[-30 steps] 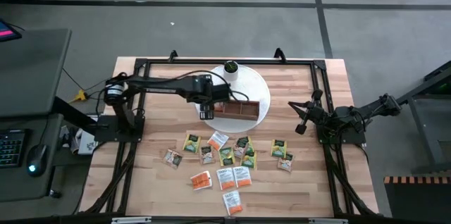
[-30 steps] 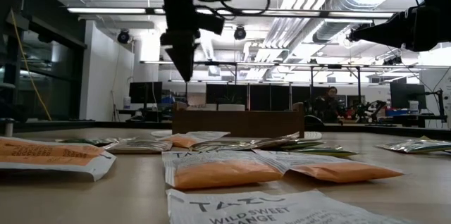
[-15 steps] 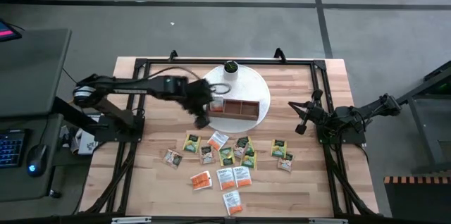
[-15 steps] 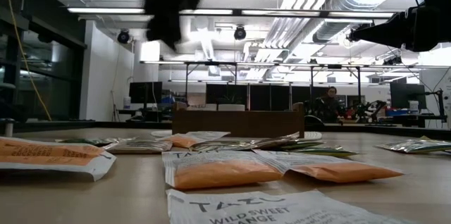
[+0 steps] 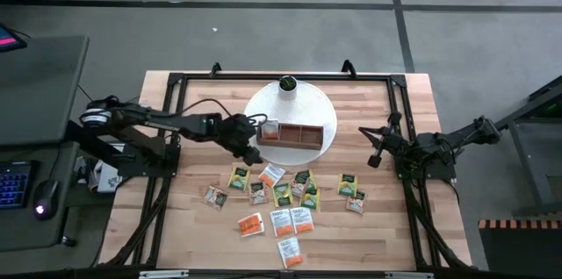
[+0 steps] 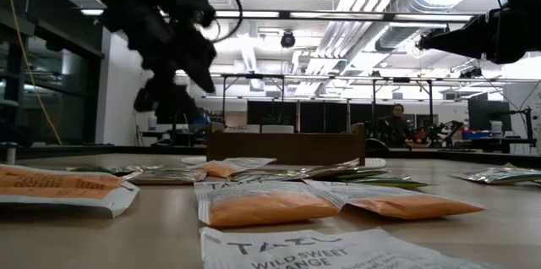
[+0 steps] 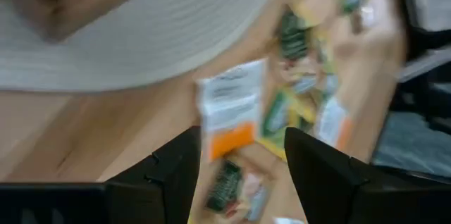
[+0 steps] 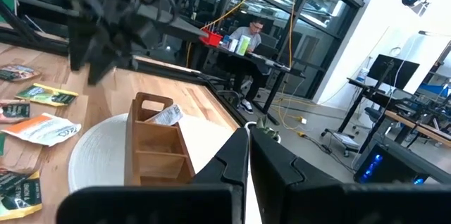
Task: Pick & Place Tea
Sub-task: Put the white tea bag into the left section of the wooden organizer
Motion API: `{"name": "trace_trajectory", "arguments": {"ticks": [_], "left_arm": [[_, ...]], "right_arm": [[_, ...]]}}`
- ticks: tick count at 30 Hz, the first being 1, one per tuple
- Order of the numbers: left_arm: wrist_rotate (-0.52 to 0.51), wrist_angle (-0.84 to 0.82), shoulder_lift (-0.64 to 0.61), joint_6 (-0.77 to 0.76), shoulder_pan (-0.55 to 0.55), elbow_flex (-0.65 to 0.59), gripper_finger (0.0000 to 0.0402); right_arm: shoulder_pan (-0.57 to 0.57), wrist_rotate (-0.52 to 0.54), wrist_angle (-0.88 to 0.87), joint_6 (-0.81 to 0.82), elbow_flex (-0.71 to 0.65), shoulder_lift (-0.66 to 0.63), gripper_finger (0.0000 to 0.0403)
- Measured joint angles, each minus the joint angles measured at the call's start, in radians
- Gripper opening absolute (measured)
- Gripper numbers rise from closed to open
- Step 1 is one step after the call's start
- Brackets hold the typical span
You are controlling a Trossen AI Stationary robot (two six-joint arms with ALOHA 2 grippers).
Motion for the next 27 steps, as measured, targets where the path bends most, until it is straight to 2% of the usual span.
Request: {"name": "trace_trajectory", "arguments": {"ticks": [14,27], "left_arm": [[0.028,0.158,0.164,-0.044,-0.019,-0.002,0.0203],[-0.08,0.177,0.22,-0.042,-0.047,0.0,0.0203]], "right_arm": [[0.0,0.001,-0.001,0.0,0.0,0.039,0.0012],[0.0,0.001,0.0,0.0,0.0,0.038,0.0012]]}}
